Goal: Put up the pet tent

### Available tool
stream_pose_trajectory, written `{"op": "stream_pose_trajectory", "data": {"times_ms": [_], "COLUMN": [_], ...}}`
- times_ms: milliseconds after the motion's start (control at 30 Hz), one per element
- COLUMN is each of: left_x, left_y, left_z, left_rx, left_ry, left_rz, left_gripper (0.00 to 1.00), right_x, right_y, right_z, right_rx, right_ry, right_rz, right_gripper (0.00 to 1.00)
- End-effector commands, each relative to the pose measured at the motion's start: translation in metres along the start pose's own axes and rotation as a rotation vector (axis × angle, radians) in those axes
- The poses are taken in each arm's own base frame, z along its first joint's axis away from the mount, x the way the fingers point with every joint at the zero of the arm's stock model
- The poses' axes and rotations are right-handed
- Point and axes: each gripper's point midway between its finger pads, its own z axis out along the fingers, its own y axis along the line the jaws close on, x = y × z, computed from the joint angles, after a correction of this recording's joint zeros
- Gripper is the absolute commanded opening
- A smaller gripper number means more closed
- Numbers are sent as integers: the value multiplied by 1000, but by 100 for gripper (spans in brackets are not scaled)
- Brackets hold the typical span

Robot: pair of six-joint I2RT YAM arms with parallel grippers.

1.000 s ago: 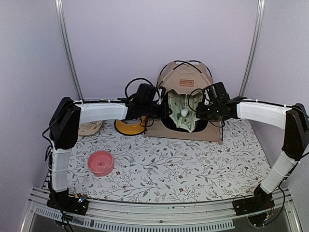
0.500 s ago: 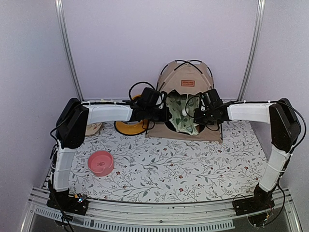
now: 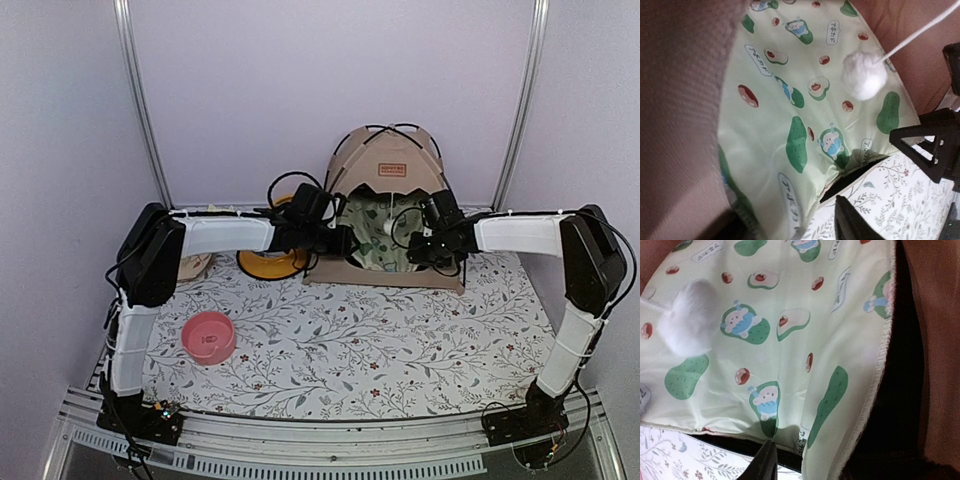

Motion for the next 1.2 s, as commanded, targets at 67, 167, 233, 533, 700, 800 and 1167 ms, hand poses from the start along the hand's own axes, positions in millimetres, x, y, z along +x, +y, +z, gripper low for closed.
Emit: {"op": "stream_pose_trajectory", "data": {"times_ms": [67,167,233,533,700,800,1167], "left_x": [-24,-27,-18,-15,-15,-16,-39], "left_y": [-23,-32,-32,-42,-18,-1,21], "left_z": [-50,-68,-73,-128,-145,-141,-101], "left_rx": [73,103,110,126,2,-83,-151], "left_ry": [-77,-106,-97,-180,-223,-209,-177], "left_rz": [14,25,27,44,80,111,225], "left_gripper": [61,70,72,67,64,64,63], "right_x": [-11,-14,-15,-15,-15,-16,-22], "right_y": [0,1,1,1,-2,-2,-3], "right_z": [-31,-41,-48,-84,-95,-95,-116], "right_rx": [3,-10,-13,-35,-35,-30,-7], "right_ry": [-26,-33,-41,-77,-95,-95,-126], "right_rz": [-15,-18,-18,-27,-33,-42,-53], "right_gripper": [57,67,73,82,86,86,78]}}
